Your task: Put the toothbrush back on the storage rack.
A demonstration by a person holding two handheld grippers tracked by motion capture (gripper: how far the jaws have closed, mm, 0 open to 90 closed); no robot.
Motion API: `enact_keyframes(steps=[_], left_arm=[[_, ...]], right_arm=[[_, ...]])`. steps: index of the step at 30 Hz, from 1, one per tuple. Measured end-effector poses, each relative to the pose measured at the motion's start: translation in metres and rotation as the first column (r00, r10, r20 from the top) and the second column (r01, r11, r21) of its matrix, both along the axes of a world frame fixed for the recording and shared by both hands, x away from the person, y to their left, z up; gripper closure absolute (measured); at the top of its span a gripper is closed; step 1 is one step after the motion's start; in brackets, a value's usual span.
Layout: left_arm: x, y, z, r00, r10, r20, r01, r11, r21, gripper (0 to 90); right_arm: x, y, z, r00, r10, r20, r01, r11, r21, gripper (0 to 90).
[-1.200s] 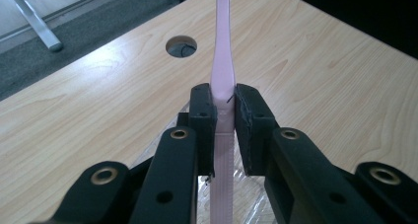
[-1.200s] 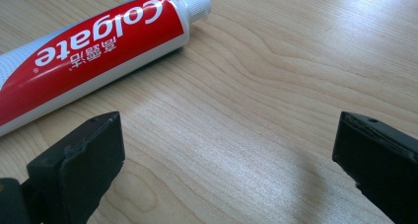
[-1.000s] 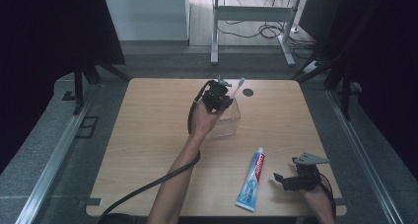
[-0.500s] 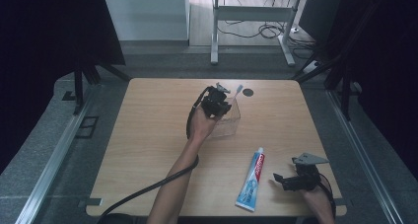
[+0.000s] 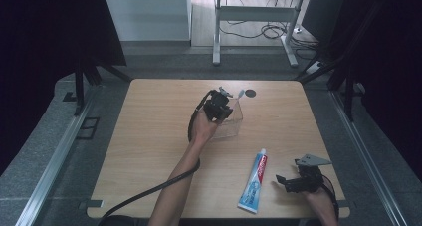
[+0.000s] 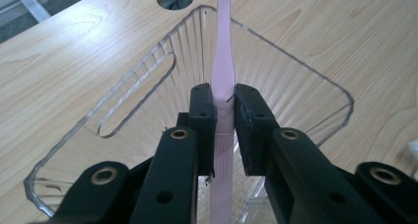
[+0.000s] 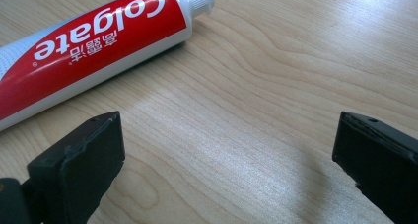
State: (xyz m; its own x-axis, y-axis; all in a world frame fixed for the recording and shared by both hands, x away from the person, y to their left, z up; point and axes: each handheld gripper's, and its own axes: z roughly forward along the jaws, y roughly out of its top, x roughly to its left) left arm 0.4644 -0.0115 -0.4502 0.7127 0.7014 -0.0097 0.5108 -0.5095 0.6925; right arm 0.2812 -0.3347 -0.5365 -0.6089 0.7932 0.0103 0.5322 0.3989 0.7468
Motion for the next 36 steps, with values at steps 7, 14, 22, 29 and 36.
enact_keyframes(steps=[7,14,22,29,36], left_arm=[[0.0003,-0.0002,-0.0019,0.9999,-0.003,-0.011,0.003,0.9999,0.014,78.7],[0.0003,-0.0011,-0.0021,0.9995,-0.010,-0.031,0.011,0.9993,0.036,78.6],[0.0002,-0.0013,-0.0029,0.9987,-0.014,-0.048,0.018,0.9973,0.071,77.6],[-0.0013,-0.0005,-0.0024,0.9992,-0.012,-0.039,0.014,0.9988,0.048,73.5],[-0.0033,0.0013,0.0030,0.9994,-0.021,-0.027,0.022,0.9992,0.033,68.1]], right_arm=[[0.0001,0.0002,-0.0003,1.0000,0.001,-0.001,-0.001,1.000,-0.003,0.0],[0.0002,0.0006,-0.0009,1.0000,0.002,-0.006,-0.002,1.000,-0.004,0.0],[0.0001,0.0012,-0.0013,0.9999,0.003,-0.015,-0.003,1.000,-0.005,0.0],[0.0003,0.0009,-0.0011,1.0000,0.004,-0.007,-0.004,1.000,-0.006,0.0],[0.0001,0.0009,-0.0007,1.0000,0.004,-0.003,-0.004,1.000,-0.005,0.0]])
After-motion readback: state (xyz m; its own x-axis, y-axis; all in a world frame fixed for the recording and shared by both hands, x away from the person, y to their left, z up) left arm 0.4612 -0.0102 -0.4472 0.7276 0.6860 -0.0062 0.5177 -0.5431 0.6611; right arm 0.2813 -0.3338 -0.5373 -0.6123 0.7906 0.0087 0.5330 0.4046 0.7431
